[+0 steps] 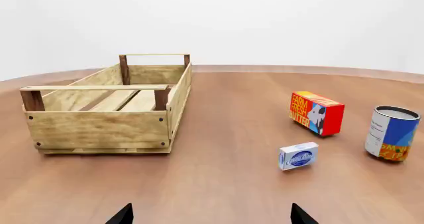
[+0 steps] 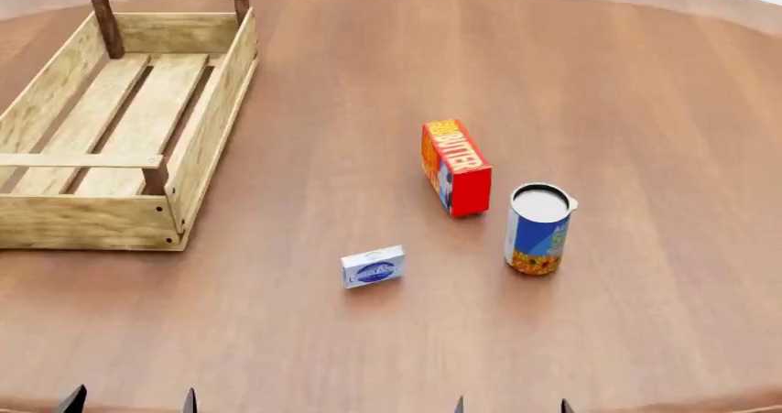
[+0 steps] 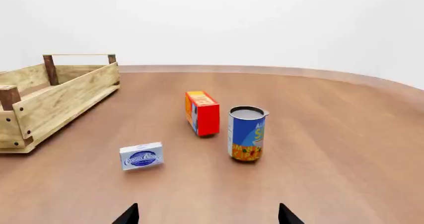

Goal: Pick up the cream cheese and put it in the tray.

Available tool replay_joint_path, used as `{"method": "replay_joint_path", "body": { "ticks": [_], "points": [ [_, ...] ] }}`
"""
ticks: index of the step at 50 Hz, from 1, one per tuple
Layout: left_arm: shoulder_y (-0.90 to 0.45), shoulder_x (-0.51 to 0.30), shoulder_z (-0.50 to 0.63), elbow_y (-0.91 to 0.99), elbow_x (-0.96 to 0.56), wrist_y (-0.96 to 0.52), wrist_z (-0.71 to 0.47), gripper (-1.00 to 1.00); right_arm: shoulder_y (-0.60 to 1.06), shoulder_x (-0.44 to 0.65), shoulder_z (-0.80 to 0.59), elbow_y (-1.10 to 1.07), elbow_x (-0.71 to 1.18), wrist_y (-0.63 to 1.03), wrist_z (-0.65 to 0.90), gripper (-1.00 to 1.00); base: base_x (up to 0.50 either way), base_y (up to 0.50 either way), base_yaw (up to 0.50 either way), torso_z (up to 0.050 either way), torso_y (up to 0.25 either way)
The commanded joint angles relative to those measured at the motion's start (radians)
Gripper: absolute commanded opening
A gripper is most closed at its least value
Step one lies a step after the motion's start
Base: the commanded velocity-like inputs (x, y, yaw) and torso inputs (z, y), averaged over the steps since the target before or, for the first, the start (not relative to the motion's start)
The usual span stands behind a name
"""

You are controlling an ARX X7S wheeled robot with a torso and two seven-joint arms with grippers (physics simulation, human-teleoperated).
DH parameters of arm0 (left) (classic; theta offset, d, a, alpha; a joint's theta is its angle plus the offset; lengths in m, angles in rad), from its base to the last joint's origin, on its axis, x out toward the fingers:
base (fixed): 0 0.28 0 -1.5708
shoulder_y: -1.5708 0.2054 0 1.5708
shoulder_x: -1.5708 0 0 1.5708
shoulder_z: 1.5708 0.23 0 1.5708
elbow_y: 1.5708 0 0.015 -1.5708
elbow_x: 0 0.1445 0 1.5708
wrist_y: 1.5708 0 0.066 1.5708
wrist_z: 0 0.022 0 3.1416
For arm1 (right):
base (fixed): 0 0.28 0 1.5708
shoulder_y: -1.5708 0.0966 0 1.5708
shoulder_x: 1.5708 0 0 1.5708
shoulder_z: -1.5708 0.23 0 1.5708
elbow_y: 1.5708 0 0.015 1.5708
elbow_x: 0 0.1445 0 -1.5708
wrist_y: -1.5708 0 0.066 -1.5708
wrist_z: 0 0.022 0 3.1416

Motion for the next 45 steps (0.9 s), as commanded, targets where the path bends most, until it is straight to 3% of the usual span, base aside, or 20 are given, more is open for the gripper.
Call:
{"method": "replay_joint_path", "body": {
  "ticks": [1,3,5,9,15,19,20,22,27,33,38,45],
  "points": [
    [0.002,-0.012,0.015,0.004,-0.011,-0.002,-0.015,1.0,-0.002,0.016,-0.02,-0.007,0.016,0.004,0.006,1.0,0.0,0.0,0.0,0.0,0.0],
    [0.003,-0.03,0.011,0.044,-0.104,-0.098,0.037,1.0,0.006,0.032,-0.025,0.003,0.025,-0.001,0.019,1.0,0.0,0.0,0.0,0.0,0.0],
    [-0.007,-0.027,0.001,0.027,-0.086,-0.057,-0.015,1.0,0.027,0.043,-0.03,0.078,-0.029,-0.119,0.071,1.0,0.0,0.0,0.0,0.0,0.0],
    [-0.024,-0.024,-0.037,0.037,-0.181,-0.032,-0.033,1.0,0.03,0.052,-0.014,0.05,-0.01,-0.108,0.097,1.0,0.0,0.0,0.0,0.0,0.0],
    [-0.081,-0.032,-0.044,-0.062,-0.2,-0.015,-0.089,1.0,0.046,0.059,-0.019,0.094,-0.043,-0.145,0.153,1.0,0.0,0.0,0.0,0.0,0.0],
    [-0.071,-0.028,-0.042,-0.07,-0.194,0.125,-0.105,1.0,0.037,0.066,-0.024,0.083,-0.044,-0.205,0.172,1.0,0.0,0.0,0.0,0.0,0.0],
    [-0.056,-0.022,-0.031,-0.098,-0.145,0.275,-0.11,1.0,0.038,0.071,-0.026,0.125,-0.12,-0.344,0.243,1.0,0.0,0.0,0.0,0.0,0.0],
    [-0.052,-0.018,-0.023,-0.119,-0.133,0.413,-0.127,1.0,0.034,0.072,-0.028,0.123,-0.085,-0.357,0.229,1.0,0.0,0.0,0.0,0.0,0.0],
    [-0.049,-0.021,-0.011,-0.166,-0.121,0.633,-0.159,1.0,0.019,0.082,-0.034,0.127,-0.091,-0.481,0.26,1.0,0.0,0.0,0.0,0.0,0.0],
    [-0.043,-0.039,0.016,-0.164,-0.158,0.682,-0.164,1.0,0.01,0.089,-0.037,0.127,-0.077,-0.562,0.279,1.0,0.0,0.0,0.0,0.0,0.0],
    [-0.049,-0.036,0.018,-0.223,-0.114,0.84,-0.188,1.0,0.026,0.078,0.0,0.193,-0.164,-0.755,0.399,1.0,0.0,0.0,0.0,0.0,0.0],
    [-0.068,-0.043,0.02,-0.265,-0.112,0.928,-0.221,1.0,0.026,0.088,-0.007,0.196,-0.153,-0.777,0.415,1.0,0.0,0.0,0.0,0.0,0.0]
  ]
}}
